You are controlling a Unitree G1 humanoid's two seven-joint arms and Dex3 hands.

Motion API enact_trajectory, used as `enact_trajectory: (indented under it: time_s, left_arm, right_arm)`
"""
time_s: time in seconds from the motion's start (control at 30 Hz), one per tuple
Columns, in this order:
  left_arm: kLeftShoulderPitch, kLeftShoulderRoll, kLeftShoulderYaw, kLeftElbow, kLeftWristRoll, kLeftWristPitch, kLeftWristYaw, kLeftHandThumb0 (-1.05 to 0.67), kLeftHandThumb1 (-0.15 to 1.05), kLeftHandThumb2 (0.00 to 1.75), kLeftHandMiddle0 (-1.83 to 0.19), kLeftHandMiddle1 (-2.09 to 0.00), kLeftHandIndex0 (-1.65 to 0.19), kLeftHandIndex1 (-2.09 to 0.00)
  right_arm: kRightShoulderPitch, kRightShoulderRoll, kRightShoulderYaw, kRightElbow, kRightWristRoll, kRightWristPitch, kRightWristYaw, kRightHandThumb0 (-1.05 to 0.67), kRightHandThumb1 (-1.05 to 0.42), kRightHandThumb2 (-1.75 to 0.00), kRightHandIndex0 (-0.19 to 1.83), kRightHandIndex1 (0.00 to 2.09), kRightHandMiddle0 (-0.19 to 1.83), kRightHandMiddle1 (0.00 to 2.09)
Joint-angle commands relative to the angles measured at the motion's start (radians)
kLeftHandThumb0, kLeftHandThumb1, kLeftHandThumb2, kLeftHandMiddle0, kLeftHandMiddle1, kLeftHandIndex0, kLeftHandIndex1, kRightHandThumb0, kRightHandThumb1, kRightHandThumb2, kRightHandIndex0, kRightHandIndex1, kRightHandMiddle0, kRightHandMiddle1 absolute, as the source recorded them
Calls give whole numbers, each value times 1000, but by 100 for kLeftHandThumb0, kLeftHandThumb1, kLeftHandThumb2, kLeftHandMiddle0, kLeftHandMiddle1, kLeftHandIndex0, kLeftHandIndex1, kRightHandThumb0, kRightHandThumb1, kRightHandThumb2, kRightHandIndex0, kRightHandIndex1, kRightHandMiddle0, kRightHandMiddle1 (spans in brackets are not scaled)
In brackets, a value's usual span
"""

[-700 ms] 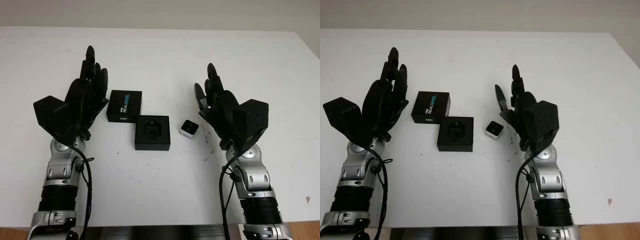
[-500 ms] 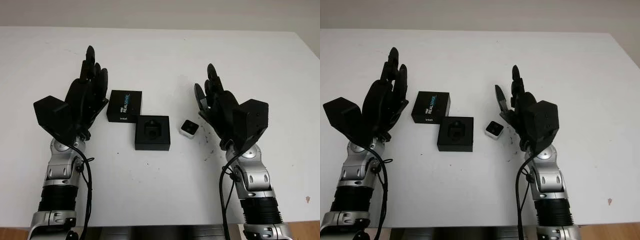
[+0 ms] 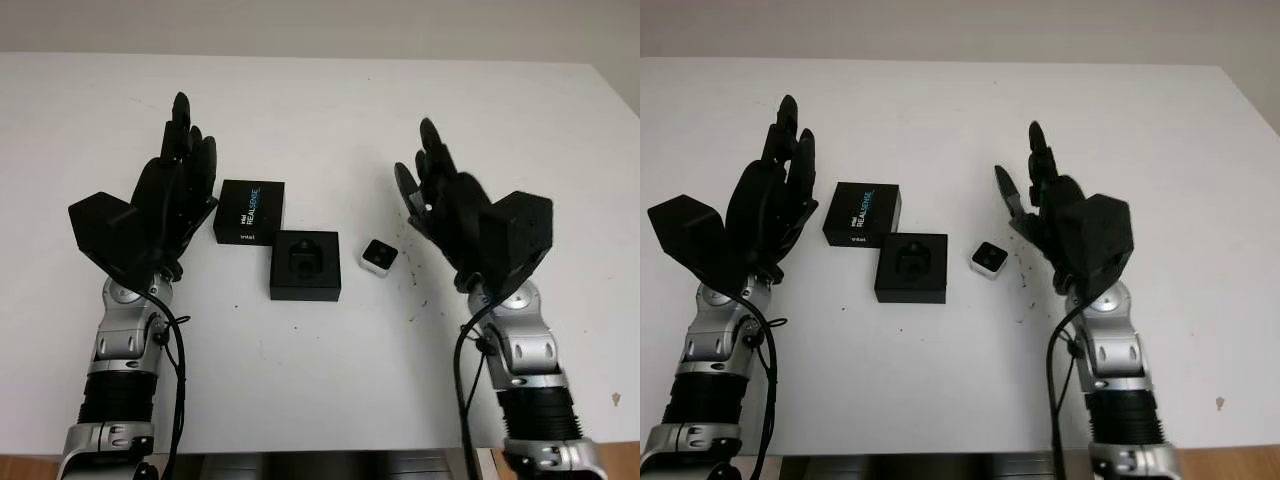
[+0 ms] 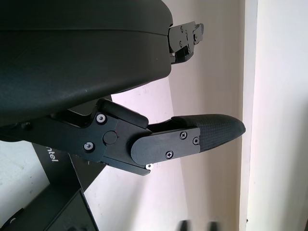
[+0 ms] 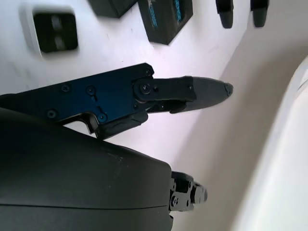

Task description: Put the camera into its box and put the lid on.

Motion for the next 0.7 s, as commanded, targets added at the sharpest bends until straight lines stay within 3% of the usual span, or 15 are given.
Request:
enact_trajectory:
  time_s: [0.0, 0.17, 0.3, 0.5, 0.67]
  left_arm:
    - [6, -1, -1, -10, -2, -6, -2, -74, 105, 59, 19, 0, 19, 0]
    - [10, -1, -3, -18, 0, 2, 1, -74, 105, 58, 19, 0, 19, 0]
    - [8, -2, -3, -15, 0, 1, 2, -74, 105, 58, 19, 0, 19, 0]
    - [5, -8, -8, -17, 11, 5, 18, -74, 105, 58, 19, 0, 19, 0]
    - [5, -7, -12, -19, 13, 8, 20, -74, 105, 58, 19, 0, 19, 0]
  right_arm:
    - [-59, -81, 14, 22, -35, -45, 46, -57, -95, -5, 17, 18, 15, 22]
    - [-186, -249, 101, 110, -158, -123, 199, -49, -81, -4, 26, 22, 15, 45]
    - [-250, -336, 181, 186, -260, -252, 279, -45, -79, -5, 27, 19, 21, 37]
    - [-309, -401, 278, 274, -408, -446, 309, -41, -78, -5, 36, 15, 35, 25]
    - [-325, -426, 341, 293, -521, -535, 310, -38, -78, -5, 39, 11, 42, 15]
